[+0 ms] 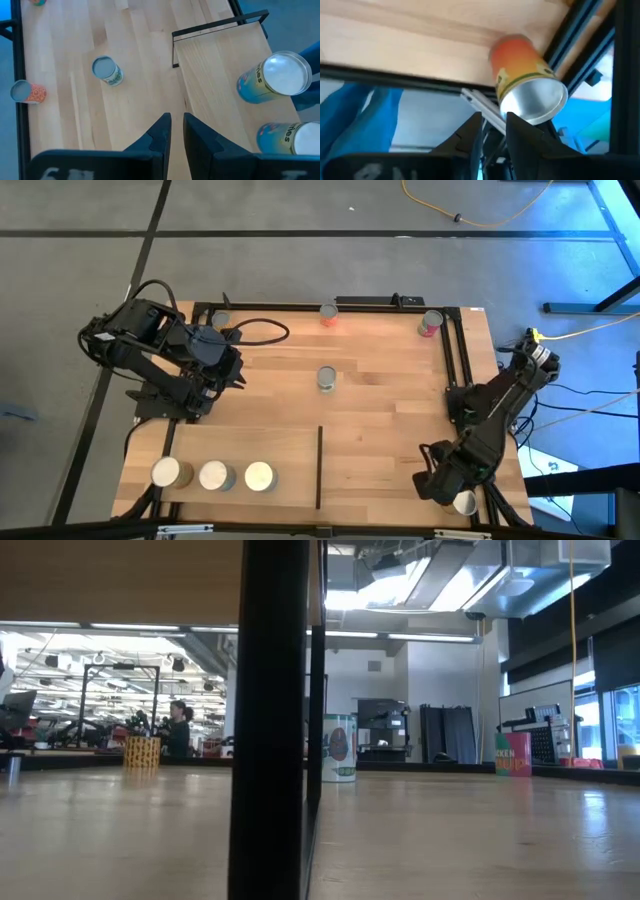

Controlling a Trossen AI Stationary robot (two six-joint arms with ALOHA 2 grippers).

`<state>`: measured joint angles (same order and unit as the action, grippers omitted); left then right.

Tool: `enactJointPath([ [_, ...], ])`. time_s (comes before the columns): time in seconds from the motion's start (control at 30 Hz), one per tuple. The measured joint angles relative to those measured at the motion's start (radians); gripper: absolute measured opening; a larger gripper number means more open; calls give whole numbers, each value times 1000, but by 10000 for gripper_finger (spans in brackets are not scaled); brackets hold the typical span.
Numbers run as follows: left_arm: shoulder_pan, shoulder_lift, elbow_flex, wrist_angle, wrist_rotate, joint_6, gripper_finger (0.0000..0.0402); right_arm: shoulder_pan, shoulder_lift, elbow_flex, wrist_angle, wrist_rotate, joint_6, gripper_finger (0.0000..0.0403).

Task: Pick and place cans onto a shelf
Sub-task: Put the canned pineapple on the shelf

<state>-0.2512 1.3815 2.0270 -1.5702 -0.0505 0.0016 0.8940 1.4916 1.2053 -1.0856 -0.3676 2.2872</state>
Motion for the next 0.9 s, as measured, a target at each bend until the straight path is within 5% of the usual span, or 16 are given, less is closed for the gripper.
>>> enactJointPath([
  [0.9,0,0,0,14,0,-2,42,80,88,0,-13,-29,91,89],
])
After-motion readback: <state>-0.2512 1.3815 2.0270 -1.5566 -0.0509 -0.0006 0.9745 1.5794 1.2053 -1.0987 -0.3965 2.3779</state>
